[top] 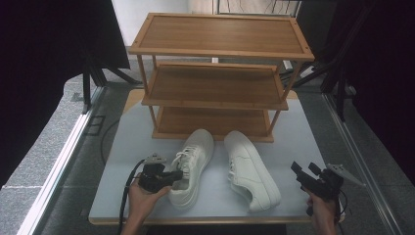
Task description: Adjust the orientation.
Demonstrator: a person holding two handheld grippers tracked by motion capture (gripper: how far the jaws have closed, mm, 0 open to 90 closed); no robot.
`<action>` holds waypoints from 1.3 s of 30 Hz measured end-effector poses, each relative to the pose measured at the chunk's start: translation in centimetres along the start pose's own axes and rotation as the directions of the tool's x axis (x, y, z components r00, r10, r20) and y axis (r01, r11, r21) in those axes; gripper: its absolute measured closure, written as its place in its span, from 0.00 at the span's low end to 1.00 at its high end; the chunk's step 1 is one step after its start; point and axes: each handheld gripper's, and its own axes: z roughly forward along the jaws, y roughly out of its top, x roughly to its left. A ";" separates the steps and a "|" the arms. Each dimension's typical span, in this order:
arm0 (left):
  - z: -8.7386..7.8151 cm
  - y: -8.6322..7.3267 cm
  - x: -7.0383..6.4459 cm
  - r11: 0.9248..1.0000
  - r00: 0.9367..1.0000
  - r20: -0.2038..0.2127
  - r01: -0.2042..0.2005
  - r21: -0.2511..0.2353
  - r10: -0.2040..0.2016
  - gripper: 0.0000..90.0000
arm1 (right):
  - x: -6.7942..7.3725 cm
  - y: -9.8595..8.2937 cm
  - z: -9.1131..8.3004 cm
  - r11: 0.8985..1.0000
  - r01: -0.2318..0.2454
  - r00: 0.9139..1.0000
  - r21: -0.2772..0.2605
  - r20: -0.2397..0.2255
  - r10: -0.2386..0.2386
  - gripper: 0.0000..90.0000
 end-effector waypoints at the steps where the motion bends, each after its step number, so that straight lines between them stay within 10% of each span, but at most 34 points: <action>1: 0.0 0.2 0.0 1.000 1.000 -0.014 0.000 0.003 0.000 0.99 | 0.2 0.1 0.2 1.000 -0.002 1.000 0.001 -0.005 0.002 0.27; 8: -0.3 0.0 0.6 0.999 1.000 0.012 0.005 -0.032 -0.004 0.98 | 1.5 0.0 0.5 0.999 0.038 0.999 0.012 -0.021 -0.037 0.27; 12: -0.7 -0.3 -0.3 0.993 0.994 0.065 -0.084 -0.079 0.089 0.75 | 2.9 0.3 -0.2 0.996 0.092 0.993 -0.016 -0.070 -0.093 0.33; 18: -1.5 0.2 -1.6 0.980 0.986 0.113 -0.098 -0.170 0.118 0.54 | 5.1 0.9 -1.5 0.986 0.167 0.971 -0.026 -0.171 -0.169 0.36; 24: -3.1 0.4 -1.6 0.966 0.992 0.084 -0.075 -0.249 0.098 0.48 | 8.0 1.1 -2.5 0.963 0.268 0.928 -0.022 -0.265 -0.264 0.37; 27: -4.2 -0.1 -1.0 0.954 0.993 0.067 -0.071 -0.291 0.094 0.47 | 9.8 1.1 -2.8 0.940 0.342 0.883 -0.004 -0.342 -0.322 0.44; 32: -4.4 -0.5 -0.4 0.950 0.995 0.066 -0.048 -0.310 0.072 0.46 | 11.0 0.7 -2.6 0.926 0.377 0.856 0.020 -0.389 -0.340 0.55; 33: -4.2 -0.7 -0.2 0.950 0.996 0.065 -0.035 -0.310 0.058 0.46 | 11.4 0.3 -2.4 0.918 0.395 0.829 0.045 -0.448 -0.334 0.64; 35: -4.0 -0.8 -0.1 0.951 0.996 0.065 -0.032 -0.307 0.054 0.46 | 11.6 0.1 -2.3 0.913 0.405 0.819 0.051 -0.465 -0.337 0.67; 39: -3.3 -0.9 0.0 0.959 0.997 0.055 -0.043 -0.281 0.061 0.46 | 13.1 -1.0 -2.0 0.863 0.495 0.767 0.095 -0.515 -0.383 0.79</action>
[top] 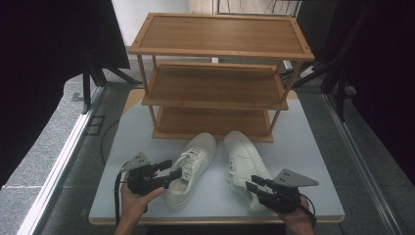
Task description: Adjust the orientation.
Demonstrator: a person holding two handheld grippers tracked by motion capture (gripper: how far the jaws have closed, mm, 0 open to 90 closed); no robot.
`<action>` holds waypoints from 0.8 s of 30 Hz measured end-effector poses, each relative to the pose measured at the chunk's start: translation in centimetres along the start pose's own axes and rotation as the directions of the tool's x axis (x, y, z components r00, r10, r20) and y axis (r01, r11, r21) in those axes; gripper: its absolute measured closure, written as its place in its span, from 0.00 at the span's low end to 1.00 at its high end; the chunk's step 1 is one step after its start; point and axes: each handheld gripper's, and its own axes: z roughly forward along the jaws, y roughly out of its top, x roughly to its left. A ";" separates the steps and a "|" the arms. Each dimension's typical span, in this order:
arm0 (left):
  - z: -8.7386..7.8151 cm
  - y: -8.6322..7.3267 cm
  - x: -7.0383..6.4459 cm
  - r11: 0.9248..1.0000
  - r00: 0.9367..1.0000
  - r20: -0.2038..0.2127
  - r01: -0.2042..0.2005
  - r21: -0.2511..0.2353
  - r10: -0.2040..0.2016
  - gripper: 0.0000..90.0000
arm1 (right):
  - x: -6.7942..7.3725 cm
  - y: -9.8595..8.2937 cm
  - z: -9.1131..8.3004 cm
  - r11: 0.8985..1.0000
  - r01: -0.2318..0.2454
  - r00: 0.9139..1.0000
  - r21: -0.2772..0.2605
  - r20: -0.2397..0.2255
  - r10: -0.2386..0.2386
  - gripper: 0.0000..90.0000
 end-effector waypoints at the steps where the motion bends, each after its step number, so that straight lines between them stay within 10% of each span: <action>1: 0.1 0.0 0.0 1.000 1.000 0.002 0.000 0.001 0.000 0.46 | 0.5 -0.4 0.8 0.998 0.028 1.000 0.052 -0.005 -0.028 0.85; 9: 0.5 0.2 0.2 1.000 1.000 0.002 0.007 -0.010 -0.007 0.46 | 1.2 -1.8 2.8 0.985 0.074 0.997 0.158 0.019 -0.078 1.00; 18: 0.5 0.0 0.5 0.999 0.999 0.000 0.039 -0.016 -0.039 0.46 | -0.1 -1.7 1.5 0.996 0.029 0.998 0.083 0.050 -0.033 1.00; 24: 0.3 -0.1 0.4 0.999 0.999 -0.008 0.047 -0.017 -0.047 0.46 | -2.5 -1.5 -0.6 0.999 -0.039 0.987 0.003 0.157 0.038 1.00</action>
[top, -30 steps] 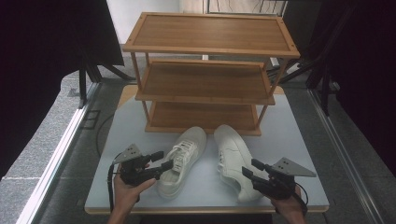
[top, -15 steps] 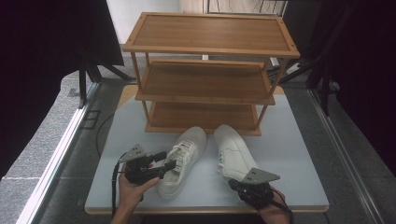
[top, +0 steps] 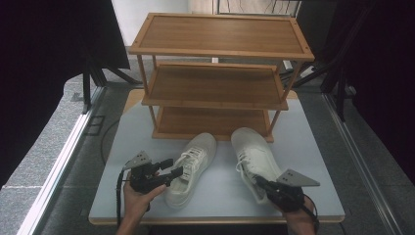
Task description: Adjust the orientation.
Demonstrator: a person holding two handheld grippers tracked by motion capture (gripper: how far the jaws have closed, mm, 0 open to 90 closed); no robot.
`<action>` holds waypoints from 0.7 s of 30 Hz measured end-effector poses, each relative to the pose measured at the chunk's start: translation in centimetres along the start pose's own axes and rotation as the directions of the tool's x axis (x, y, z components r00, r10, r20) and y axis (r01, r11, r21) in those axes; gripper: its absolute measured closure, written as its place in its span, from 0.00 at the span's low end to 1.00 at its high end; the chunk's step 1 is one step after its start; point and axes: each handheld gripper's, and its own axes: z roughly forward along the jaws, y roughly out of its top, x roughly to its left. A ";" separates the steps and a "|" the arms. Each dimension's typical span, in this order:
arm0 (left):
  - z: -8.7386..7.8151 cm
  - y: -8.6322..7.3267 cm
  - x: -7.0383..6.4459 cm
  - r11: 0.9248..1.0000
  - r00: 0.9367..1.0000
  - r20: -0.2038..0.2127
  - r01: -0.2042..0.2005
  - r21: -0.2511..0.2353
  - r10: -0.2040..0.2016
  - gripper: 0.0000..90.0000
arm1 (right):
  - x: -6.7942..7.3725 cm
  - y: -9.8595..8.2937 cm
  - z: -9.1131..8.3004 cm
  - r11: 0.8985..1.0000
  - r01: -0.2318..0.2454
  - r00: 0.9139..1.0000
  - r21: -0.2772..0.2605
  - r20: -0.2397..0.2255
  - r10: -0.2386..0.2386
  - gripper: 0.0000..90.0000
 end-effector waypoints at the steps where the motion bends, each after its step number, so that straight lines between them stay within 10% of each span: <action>1: 0.0 -0.1 0.0 1.000 1.000 0.001 0.004 -0.001 -0.004 0.46 | -0.7 -0.1 -0.3 1.000 -0.017 0.999 -0.015 0.037 0.017 1.00; 3: 0.0 -0.3 0.1 1.000 1.000 -0.001 0.017 0.002 -0.017 0.46 | -3.8 -0.7 -1.3 0.984 -0.159 0.986 -0.075 0.040 0.162 1.00; 6: 0.1 -0.4 0.1 1.000 1.000 -0.005 0.021 0.008 -0.021 0.46 | -6.0 -1.6 -2.0 0.973 -0.218 0.970 -0.080 0.097 0.225 1.00; 8: 0.2 -0.5 0.1 1.000 1.000 -0.006 0.025 0.012 -0.025 0.47 | -6.3 -1.9 -2.0 0.974 -0.213 0.968 -0.077 0.118 0.221 1.00; 10: 0.3 -0.6 0.1 1.000 1.000 -0.013 0.028 0.014 -0.028 0.47 | -7.3 -2.1 -2.5 0.965 -0.244 0.969 -0.093 0.008 0.246 0.97; 14: 0.2 -0.6 0.2 0.999 1.000 -0.010 0.029 0.016 -0.029 0.47 | -7.3 -1.9 -2.9 0.974 -0.208 0.977 -0.095 0.029 0.211 0.96; 21: 0.3 -0.8 0.5 0.998 0.999 -0.015 0.052 0.022 -0.052 0.47 | -9.3 -2.8 -4.2 0.943 -0.283 0.941 -0.175 0.142 0.309 0.93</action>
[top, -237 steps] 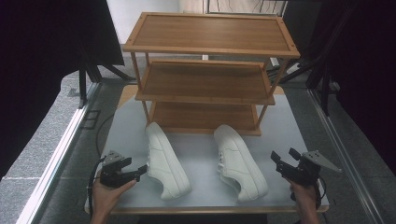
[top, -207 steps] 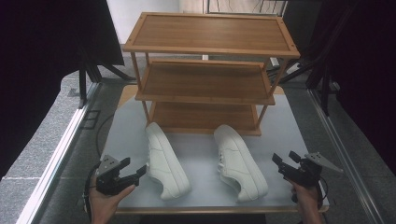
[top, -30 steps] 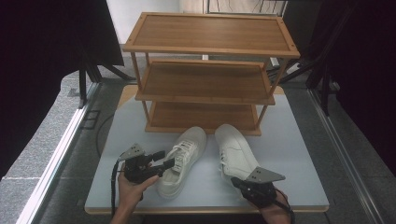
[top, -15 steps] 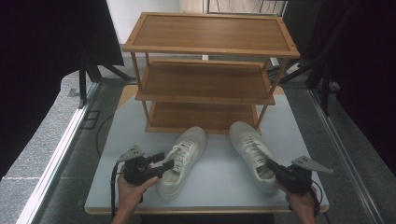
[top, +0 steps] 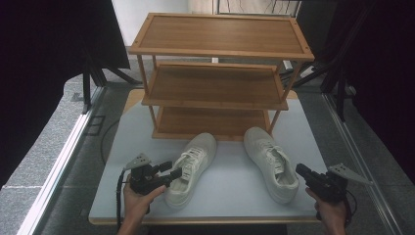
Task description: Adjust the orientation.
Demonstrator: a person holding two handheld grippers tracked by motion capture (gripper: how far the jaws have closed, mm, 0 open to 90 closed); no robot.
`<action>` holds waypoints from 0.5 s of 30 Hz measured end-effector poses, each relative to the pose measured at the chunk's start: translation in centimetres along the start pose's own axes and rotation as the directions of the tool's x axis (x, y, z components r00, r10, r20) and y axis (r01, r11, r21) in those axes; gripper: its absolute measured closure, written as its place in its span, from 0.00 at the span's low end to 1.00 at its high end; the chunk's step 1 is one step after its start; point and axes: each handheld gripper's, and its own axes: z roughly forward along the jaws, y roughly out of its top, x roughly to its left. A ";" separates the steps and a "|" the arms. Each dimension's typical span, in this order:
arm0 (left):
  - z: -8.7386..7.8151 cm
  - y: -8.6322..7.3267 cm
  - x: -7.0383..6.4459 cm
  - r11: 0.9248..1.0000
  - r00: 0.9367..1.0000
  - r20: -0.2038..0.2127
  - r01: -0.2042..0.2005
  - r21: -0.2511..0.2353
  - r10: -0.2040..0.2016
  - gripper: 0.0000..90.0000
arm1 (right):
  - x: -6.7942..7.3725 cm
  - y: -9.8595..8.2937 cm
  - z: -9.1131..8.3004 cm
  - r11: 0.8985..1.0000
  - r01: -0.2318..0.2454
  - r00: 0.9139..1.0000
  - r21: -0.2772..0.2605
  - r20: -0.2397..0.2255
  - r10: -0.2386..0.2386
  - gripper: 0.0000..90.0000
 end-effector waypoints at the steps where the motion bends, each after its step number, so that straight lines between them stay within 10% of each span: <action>1: 0.0 0.0 0.0 1.000 1.000 0.000 0.000 0.000 0.000 0.47 | -0.2 -0.2 0.2 1.000 0.005 1.000 0.015 0.012 -0.006 0.93; 15: -0.1 -0.1 0.1 1.000 1.000 0.003 0.013 -0.002 -0.013 0.47 | 0.6 -0.7 0.7 0.995 0.048 0.998 0.088 0.034 -0.051 1.00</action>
